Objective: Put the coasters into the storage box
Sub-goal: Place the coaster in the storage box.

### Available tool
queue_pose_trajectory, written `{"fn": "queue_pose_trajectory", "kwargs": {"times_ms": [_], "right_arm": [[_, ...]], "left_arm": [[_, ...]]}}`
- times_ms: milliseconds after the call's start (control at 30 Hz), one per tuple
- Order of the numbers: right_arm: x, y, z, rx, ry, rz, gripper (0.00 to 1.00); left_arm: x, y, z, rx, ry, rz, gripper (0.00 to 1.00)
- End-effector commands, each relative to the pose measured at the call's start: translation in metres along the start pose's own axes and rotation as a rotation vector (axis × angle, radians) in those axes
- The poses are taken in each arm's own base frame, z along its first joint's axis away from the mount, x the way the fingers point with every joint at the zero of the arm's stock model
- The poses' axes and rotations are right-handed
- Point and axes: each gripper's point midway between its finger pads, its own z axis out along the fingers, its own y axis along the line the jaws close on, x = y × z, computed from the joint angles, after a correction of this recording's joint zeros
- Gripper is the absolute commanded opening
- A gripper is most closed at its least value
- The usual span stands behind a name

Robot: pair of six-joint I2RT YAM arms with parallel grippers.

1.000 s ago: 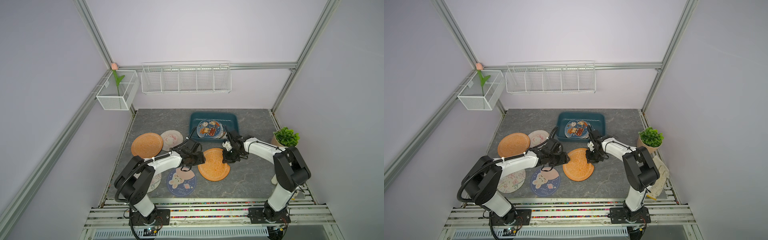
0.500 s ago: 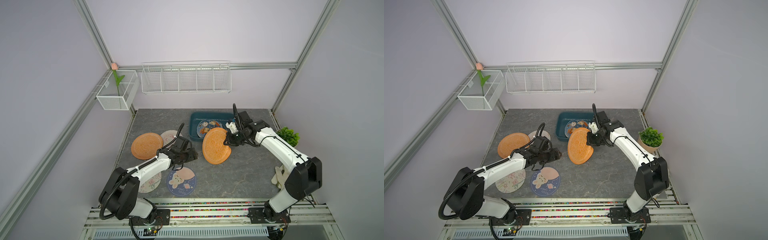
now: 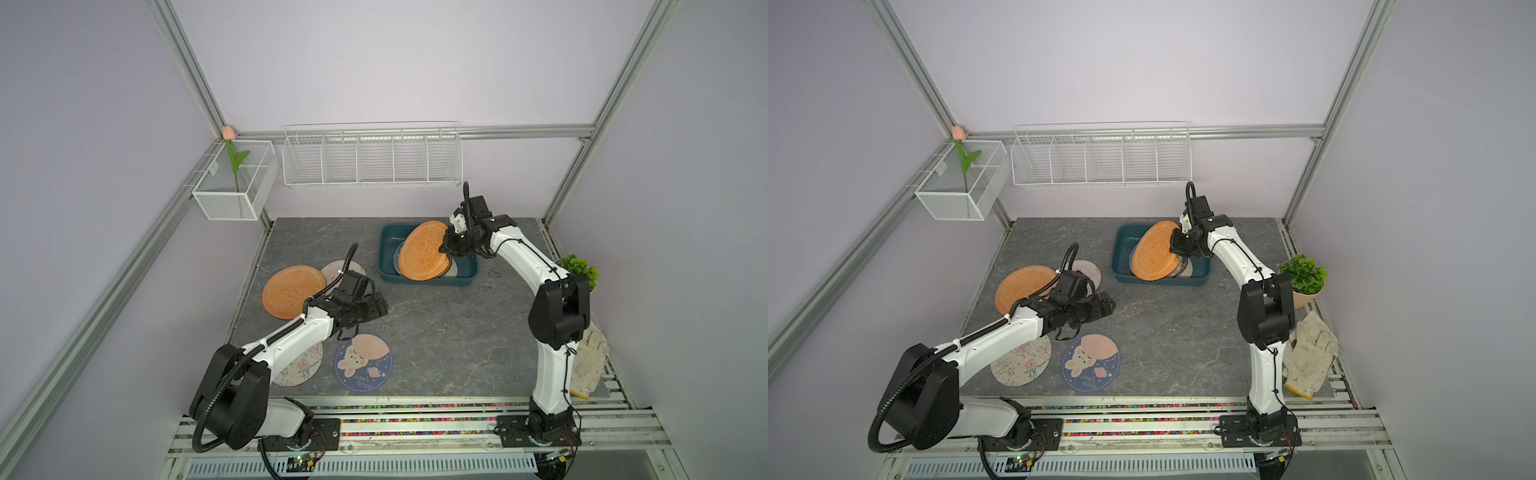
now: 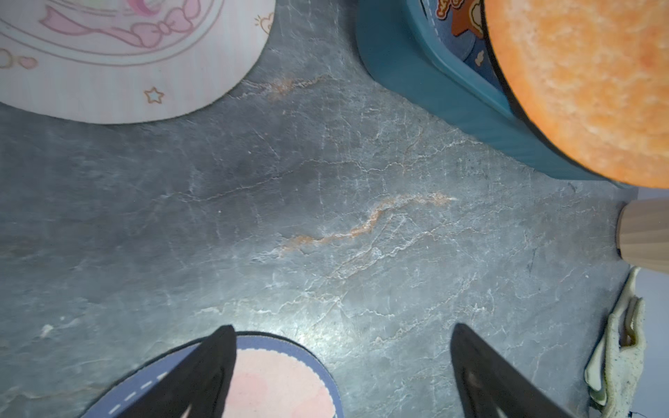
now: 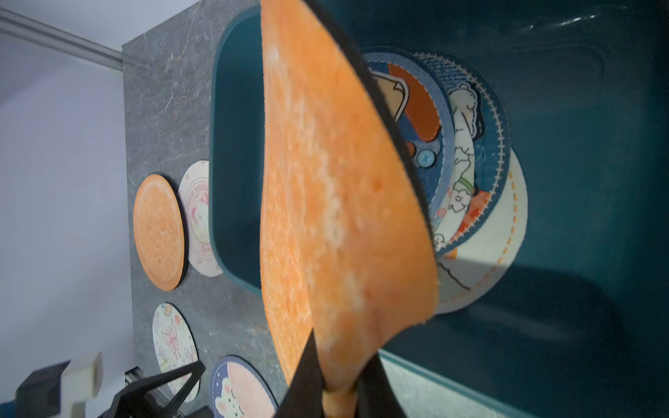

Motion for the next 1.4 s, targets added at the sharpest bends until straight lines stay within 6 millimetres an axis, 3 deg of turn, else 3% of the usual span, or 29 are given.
{"fn": "queue_pose_trajectory", "kwargs": {"times_ms": [0, 267, 467, 500, 633, 800, 1100, 1267, 1367], "right_arm": [[-0.024, 0.000, 0.010, -0.008, -0.068, 0.054, 0.07], [-0.029, -0.033, 0.060, 0.100, -0.013, 0.095, 0.07], [-0.016, -0.057, 0.074, 0.210, 0.060, 0.076, 0.13], [-0.014, -0.061, 0.074, 0.228, 0.069, 0.074, 0.18], [-0.013, -0.066, 0.069, 0.264, 0.072, 0.053, 0.47], [-0.014, -0.066, 0.061, 0.276, 0.069, 0.023, 0.68], [-0.004, -0.057, 0.036, 0.262, 0.087, -0.023, 0.89], [-0.004, -0.039, 0.015, 0.198, 0.041, -0.079, 0.99], [0.001, -0.028, 0.001, 0.163, 0.032, -0.103, 0.97]], "left_arm": [[0.001, 0.012, -0.005, -0.018, -0.004, 0.010, 0.93], [-0.002, 0.025, -0.011, -0.036, -0.013, 0.005, 0.95], [-0.001, 0.031, -0.014, -0.042, -0.009, -0.002, 0.95], [0.001, 0.032, -0.015, -0.046, -0.007, -0.002, 0.95], [0.006, 0.038, -0.016, -0.065, 0.004, -0.005, 0.95], [0.011, 0.045, -0.019, -0.090, 0.013, -0.012, 0.95], [0.027, 0.059, -0.025, -0.108, 0.016, -0.072, 0.95], [0.039, 0.070, -0.036, -0.121, 0.006, -0.112, 0.95], [0.052, 0.082, -0.041, -0.154, 0.016, -0.160, 0.95]]}}
